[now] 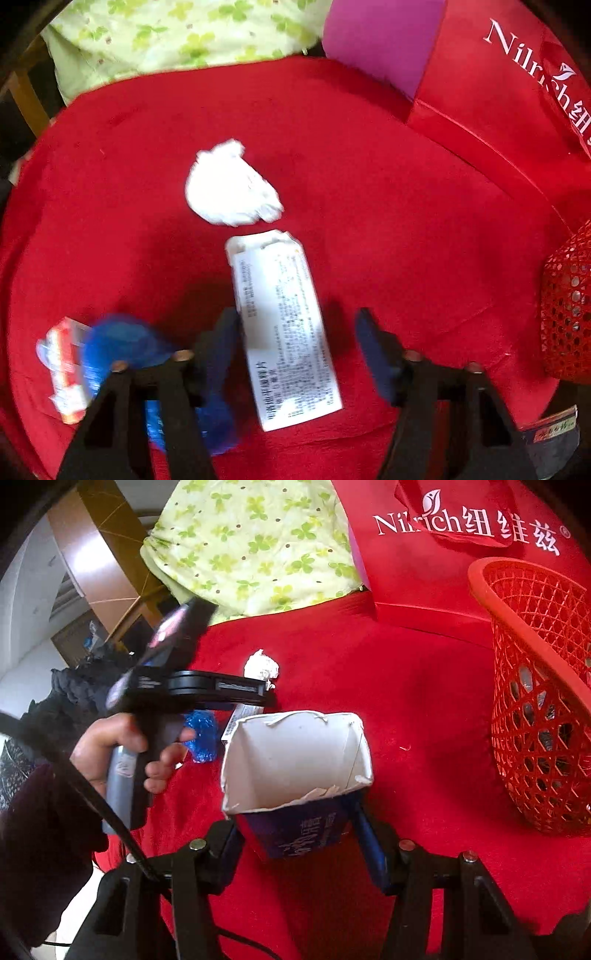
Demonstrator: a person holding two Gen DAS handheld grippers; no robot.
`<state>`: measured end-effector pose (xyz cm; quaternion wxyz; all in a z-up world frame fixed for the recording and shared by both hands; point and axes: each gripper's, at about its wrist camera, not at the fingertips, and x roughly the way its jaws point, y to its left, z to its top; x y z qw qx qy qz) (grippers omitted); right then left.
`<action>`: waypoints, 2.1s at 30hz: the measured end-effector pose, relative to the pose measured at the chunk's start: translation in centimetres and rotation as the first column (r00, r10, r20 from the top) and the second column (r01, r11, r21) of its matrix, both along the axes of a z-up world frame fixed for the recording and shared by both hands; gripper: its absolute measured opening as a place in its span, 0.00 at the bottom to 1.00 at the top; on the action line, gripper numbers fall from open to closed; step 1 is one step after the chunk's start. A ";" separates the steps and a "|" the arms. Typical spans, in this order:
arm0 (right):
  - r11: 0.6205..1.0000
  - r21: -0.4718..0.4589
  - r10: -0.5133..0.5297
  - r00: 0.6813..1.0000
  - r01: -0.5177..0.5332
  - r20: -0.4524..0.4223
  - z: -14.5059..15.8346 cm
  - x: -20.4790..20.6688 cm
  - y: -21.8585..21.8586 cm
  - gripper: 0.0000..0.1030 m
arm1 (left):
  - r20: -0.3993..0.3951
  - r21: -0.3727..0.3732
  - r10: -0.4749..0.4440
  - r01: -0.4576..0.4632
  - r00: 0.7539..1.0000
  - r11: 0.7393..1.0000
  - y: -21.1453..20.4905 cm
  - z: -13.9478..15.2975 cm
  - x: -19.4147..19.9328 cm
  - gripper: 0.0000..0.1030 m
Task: Collect trash
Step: 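Grasp the blue toothpaste box with the right tool while the left tool grasps the white leaflet, then carry the box and leaflet to the red mesh basket and release both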
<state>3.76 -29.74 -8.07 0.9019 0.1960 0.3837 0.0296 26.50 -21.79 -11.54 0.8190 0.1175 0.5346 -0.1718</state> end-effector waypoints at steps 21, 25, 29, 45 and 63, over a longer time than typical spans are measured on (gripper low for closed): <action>0.989 -0.024 -0.134 0.947 0.148 0.293 8.2 -7.3 -2.7 0.57 | 0.332 -0.232 -0.101 0.185 0.938 0.955 2.8 11.8 -14.6 0.42; 0.981 -0.040 -0.165 0.924 0.190 0.344 10.7 -9.2 -3.4 0.57 | 0.410 -0.200 -0.093 0.189 0.907 0.961 2.2 13.3 -16.6 0.42; 0.975 -0.039 -0.187 0.910 0.217 0.371 12.5 -10.2 -3.8 0.57 | 0.473 -0.147 -0.091 0.180 0.876 0.973 1.4 14.8 -18.8 0.42; 0.953 -0.077 -0.234 0.874 0.293 0.426 14.8 -13.4 -4.9 0.57 | 0.568 -0.119 -0.125 0.232 0.813 0.965 -1.2 18.2 -22.7 0.43; 0.900 -0.047 -0.373 0.821 0.434 0.432 15.0 -16.4 -10.3 0.57 | 0.550 -0.200 -0.206 0.368 0.809 0.908 -5.3 18.7 -23.5 0.43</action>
